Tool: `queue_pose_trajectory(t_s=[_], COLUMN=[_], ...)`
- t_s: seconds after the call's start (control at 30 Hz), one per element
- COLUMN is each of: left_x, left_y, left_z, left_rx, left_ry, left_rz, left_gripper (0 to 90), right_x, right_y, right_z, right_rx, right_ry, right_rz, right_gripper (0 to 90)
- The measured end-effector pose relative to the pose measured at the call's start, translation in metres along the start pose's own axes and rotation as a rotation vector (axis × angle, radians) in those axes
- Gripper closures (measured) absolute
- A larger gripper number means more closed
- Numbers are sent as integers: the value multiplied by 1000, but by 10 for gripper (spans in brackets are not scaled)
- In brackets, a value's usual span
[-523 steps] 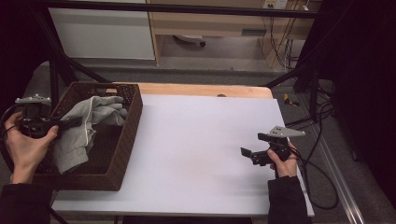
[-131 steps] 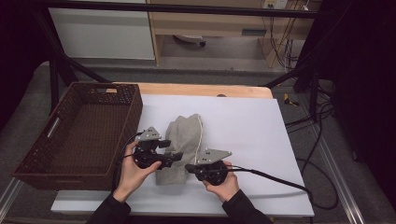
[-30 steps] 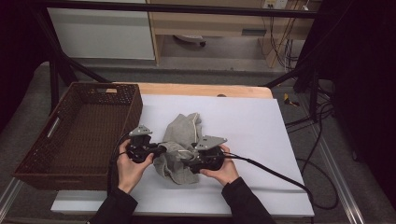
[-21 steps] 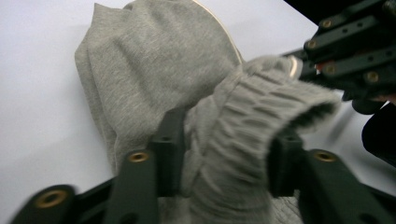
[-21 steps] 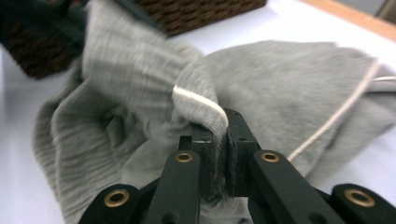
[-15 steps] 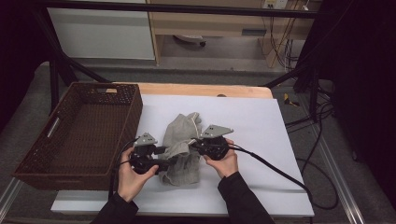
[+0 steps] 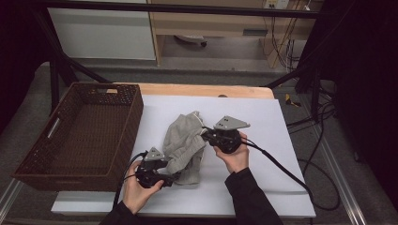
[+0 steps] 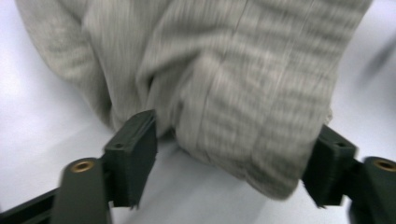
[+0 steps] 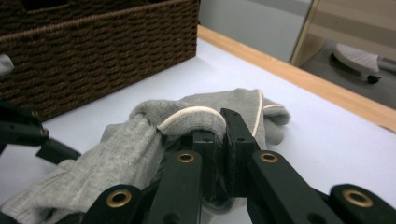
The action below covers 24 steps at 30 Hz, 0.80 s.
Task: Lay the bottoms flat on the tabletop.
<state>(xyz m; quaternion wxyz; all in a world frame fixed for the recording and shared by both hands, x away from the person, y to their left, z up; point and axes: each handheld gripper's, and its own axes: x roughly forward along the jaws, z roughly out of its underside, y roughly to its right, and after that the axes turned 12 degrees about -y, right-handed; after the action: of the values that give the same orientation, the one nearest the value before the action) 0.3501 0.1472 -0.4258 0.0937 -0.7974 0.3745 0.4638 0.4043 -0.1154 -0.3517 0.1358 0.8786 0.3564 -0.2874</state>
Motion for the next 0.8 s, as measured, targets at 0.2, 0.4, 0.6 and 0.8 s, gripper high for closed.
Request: queue_pose_trajectory(t_s=[0.2,0.4,0.6,0.8], left_x=[4,3,-6,-39], left_y=[-2,-7,-7,-14], left_z=[1,-1,-4,-18], left_rx=[-13,-22,11,10], left_ry=[-8,15,37,109], left_rz=[21,55,39,42], left_gripper=[437,666,835,842], right_x=[-20,-33,-41,-60], right_y=[9,15,14,17], right_z=[-2,-1,0,-2], right_rx=[16,16,2,0], right_ry=[37,58,71,104], right_rz=[23,45,47,62], right_gripper=[856,857,857,858])
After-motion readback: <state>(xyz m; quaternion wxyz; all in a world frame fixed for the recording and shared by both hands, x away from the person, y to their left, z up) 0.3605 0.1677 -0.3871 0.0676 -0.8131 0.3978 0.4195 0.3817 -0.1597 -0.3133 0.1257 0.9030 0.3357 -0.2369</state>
